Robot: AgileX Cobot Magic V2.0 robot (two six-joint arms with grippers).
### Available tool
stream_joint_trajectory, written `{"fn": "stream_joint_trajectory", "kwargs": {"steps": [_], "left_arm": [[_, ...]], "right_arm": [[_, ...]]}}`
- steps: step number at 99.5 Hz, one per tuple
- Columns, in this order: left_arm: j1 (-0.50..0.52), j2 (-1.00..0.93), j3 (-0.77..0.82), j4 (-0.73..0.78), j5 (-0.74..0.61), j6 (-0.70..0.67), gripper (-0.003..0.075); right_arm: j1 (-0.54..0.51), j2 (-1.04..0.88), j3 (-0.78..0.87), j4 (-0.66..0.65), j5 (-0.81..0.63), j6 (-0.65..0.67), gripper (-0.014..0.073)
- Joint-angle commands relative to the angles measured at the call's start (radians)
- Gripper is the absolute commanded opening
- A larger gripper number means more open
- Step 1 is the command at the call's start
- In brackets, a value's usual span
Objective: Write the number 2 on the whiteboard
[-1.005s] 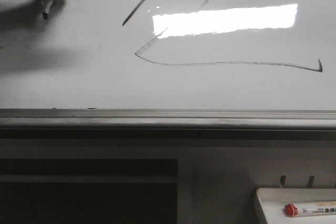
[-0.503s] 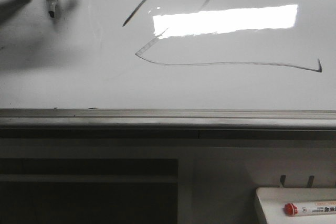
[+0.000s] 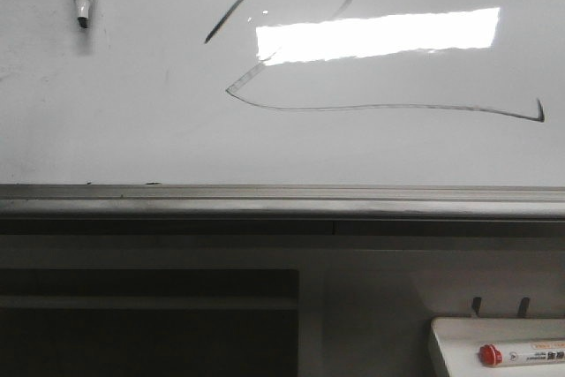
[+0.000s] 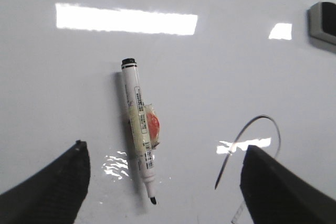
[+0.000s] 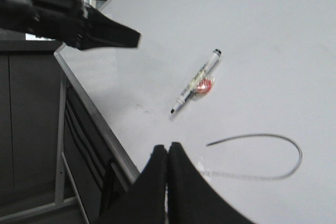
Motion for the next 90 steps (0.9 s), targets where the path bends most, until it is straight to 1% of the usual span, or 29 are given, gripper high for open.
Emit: {"fn": "stream_joint_trajectory", "kwargs": {"steps": [1,7,12,14,19,21,26,40,90], "left_arm": [[0.002,-0.118,0.047,0.059,-0.023,0.001,0.0454],[0.002,-0.195,0.104,0.081,-0.022,0.001,0.0376],[0.002,-0.248,0.142,0.089,-0.022,0.001,0.0274],[0.002,-0.268,0.157,0.089,-0.022,0.001,0.0246],[0.002,-0.311,0.186,0.089,-0.022,0.001,0.0126],[0.002,-0.328,0.196,0.089,-0.022,0.001,0.0097],[0.002,-0.359,0.217,0.089,-0.022,0.001,-0.0019],[0.002,-0.409,0.247,0.089,-0.022,0.001,-0.0020],[0.002,-0.409,0.252,0.089,-0.022,0.001,-0.0020]], "right_arm": [[-0.007,-0.043,0.065,-0.010,-0.122,-0.011,-0.0071],[-0.007,-0.076,0.141,-0.010,-0.175,-0.011,-0.0071],[-0.007,-0.096,0.184,-0.008,-0.206,-0.011,-0.0071],[-0.007,-0.103,0.197,-0.008,-0.209,-0.011,-0.0071],[-0.007,-0.114,0.218,-0.008,-0.208,-0.011,-0.0071],[-0.007,-0.115,0.223,-0.008,-0.208,-0.011,-0.0071],[-0.007,-0.115,0.228,-0.008,-0.206,-0.011,-0.0071],[-0.007,-0.115,0.234,-0.006,-0.206,-0.011,-0.0071],[-0.007,-0.115,0.234,-0.006,-0.206,-0.011,-0.0071]]}}
